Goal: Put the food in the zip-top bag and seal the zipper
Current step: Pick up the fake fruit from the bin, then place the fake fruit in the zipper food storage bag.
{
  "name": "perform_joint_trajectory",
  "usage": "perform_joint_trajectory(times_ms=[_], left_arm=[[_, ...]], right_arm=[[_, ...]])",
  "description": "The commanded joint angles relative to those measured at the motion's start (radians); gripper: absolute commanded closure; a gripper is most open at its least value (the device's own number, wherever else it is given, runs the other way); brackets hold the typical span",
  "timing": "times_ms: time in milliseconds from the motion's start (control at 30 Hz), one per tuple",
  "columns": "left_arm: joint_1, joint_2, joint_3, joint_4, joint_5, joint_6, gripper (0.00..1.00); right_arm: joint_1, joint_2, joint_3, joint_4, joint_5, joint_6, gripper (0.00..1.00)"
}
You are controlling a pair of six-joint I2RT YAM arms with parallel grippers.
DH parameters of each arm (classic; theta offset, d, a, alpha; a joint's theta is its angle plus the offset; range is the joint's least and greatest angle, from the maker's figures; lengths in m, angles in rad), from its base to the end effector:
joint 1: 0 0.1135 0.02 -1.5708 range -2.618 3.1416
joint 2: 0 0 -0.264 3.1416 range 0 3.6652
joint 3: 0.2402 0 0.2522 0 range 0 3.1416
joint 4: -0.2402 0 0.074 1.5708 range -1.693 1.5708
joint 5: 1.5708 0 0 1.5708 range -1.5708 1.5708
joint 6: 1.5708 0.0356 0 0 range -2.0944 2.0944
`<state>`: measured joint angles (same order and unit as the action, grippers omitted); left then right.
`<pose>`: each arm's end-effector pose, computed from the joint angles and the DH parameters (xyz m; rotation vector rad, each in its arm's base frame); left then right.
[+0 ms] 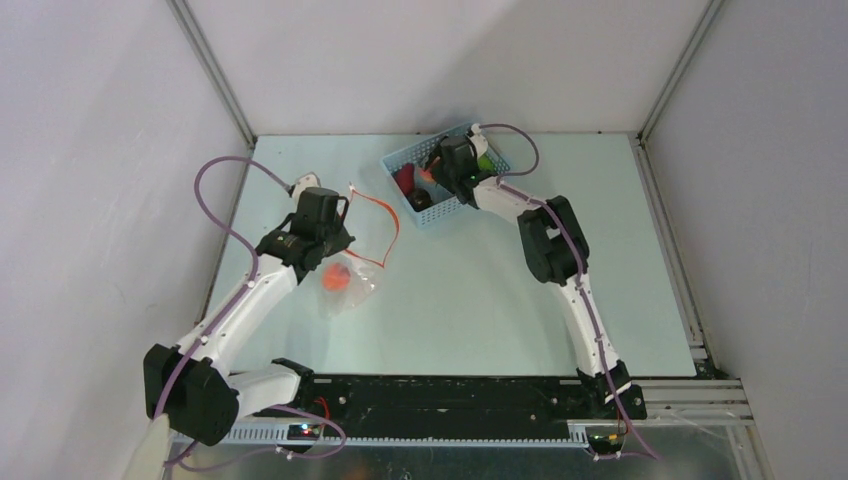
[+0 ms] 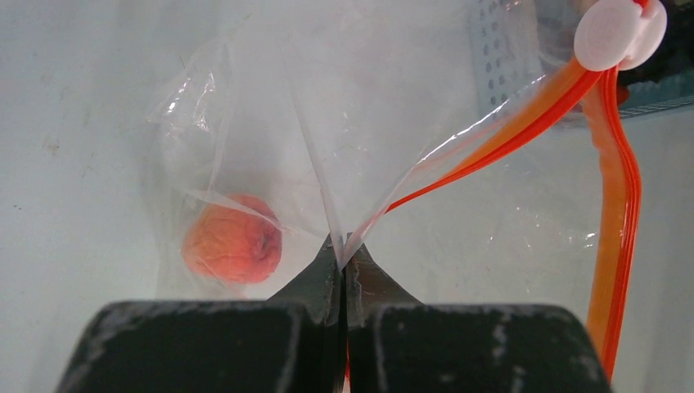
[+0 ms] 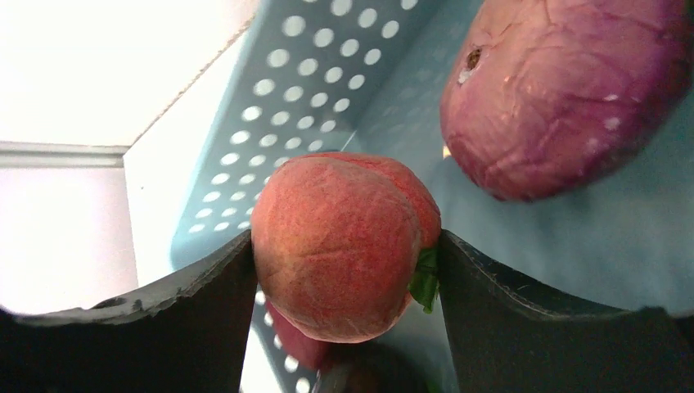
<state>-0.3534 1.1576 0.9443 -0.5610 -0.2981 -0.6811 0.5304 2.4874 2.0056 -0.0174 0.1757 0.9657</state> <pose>0.2319 -0.0744 0.2865 -0.5196 2.2502 -0.1787 0.4949 0.2830 0.1616 0.5722 2.0681 0.7271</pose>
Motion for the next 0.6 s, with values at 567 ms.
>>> perform_joint_trajectory(times_ms=[567], left_arm=[[0.009,0.008,0.004,0.006,0.038,-0.004,1.0]], right_arm=[[0.141,-0.708,-0.593,0.405,-0.427,-0.507,0.75]])
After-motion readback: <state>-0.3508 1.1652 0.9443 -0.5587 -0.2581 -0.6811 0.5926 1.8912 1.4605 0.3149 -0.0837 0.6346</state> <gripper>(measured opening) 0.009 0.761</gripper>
